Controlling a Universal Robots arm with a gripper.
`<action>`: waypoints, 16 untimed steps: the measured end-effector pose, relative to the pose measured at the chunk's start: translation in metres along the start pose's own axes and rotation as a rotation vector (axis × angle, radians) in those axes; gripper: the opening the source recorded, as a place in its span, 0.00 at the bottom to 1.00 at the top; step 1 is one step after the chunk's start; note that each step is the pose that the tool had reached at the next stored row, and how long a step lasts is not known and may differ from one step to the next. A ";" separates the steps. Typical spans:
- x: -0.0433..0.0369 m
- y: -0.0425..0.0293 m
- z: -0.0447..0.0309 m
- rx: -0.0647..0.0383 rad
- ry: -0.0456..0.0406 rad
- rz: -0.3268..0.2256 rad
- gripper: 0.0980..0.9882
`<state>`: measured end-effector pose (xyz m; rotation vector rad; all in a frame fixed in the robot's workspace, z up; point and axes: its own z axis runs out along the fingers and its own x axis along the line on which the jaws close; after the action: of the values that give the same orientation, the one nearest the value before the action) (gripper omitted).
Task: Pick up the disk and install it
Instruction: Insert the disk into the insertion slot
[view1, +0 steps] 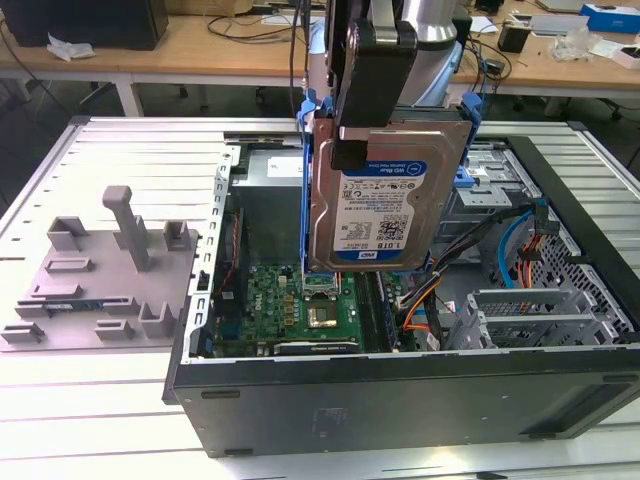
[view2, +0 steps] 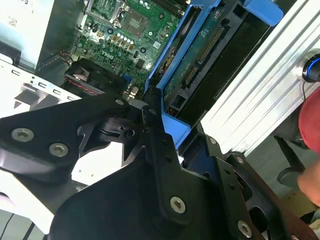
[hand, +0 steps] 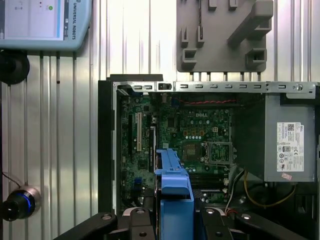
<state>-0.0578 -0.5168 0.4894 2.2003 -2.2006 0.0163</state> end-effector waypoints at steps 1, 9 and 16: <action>0.0000 -0.0001 0.0000 0.000 0.0000 0.000 0.30; 0.0001 -0.0003 0.0000 0.000 0.0000 0.000 0.30; 0.0086 -0.0103 0.0002 -0.001 -0.0152 0.024 0.30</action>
<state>-0.0475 -0.5254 0.4893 2.1812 -2.2342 -0.0005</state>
